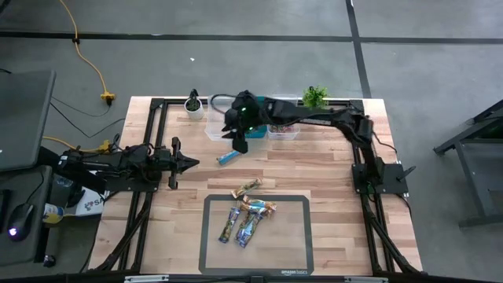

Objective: Pick and place Granola Bars by type
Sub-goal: Put the yellow granola bar into the blue bin

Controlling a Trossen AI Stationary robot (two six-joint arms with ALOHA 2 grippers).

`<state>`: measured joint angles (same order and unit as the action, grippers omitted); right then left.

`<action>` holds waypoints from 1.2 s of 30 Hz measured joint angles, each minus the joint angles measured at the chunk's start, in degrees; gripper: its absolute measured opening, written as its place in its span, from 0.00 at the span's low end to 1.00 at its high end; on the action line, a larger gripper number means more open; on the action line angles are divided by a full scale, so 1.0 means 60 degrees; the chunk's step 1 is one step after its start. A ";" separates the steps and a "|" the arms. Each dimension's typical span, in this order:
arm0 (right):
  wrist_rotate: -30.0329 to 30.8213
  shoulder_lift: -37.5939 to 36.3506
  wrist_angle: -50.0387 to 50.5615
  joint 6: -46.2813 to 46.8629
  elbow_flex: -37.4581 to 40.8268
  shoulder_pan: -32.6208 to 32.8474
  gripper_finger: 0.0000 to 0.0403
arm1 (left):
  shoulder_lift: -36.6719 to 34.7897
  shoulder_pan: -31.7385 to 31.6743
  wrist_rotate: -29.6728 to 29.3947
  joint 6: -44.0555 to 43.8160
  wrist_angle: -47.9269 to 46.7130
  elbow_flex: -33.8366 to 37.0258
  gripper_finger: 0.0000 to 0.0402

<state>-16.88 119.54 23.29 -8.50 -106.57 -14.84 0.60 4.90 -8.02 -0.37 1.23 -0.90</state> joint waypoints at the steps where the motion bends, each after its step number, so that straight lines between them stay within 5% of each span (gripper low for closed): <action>1: -0.0001 0.0244 0.0181 -0.0043 -0.0338 0.0082 0.27 | 0.0004 0.0001 0.0001 0.0001 -0.0001 0.0002 0.00; 12: 0.0162 0.3160 0.4421 -0.1627 -0.4755 0.0491 0.27 | 0.0002 0.0000 -0.0002 0.0002 0.0000 0.0000 0.00; 19: 0.1079 0.3220 0.5002 -0.3667 -0.3714 0.0987 0.27 | 0.0002 0.0002 -0.0002 0.0002 -0.0002 0.0000 0.00; 24: 0.2691 0.3211 0.4583 -0.5384 -0.3025 0.1465 0.27 | 0.0002 0.0000 -0.0004 0.0000 -0.0002 0.0002 0.00; 31: 0.3939 0.3203 0.3758 -0.5546 -0.2393 0.1786 0.27 | 0.0004 0.0001 -0.0005 0.0001 -0.0001 0.0001 0.00; 36: 0.3560 0.3203 0.3417 -0.5000 -0.2393 0.1774 0.27 | 0.0003 0.0001 -0.0005 0.0001 -0.0001 0.0002 0.00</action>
<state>4.48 138.76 43.79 -38.50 -120.92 -4.20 0.62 4.90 -8.05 -0.37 1.23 -0.89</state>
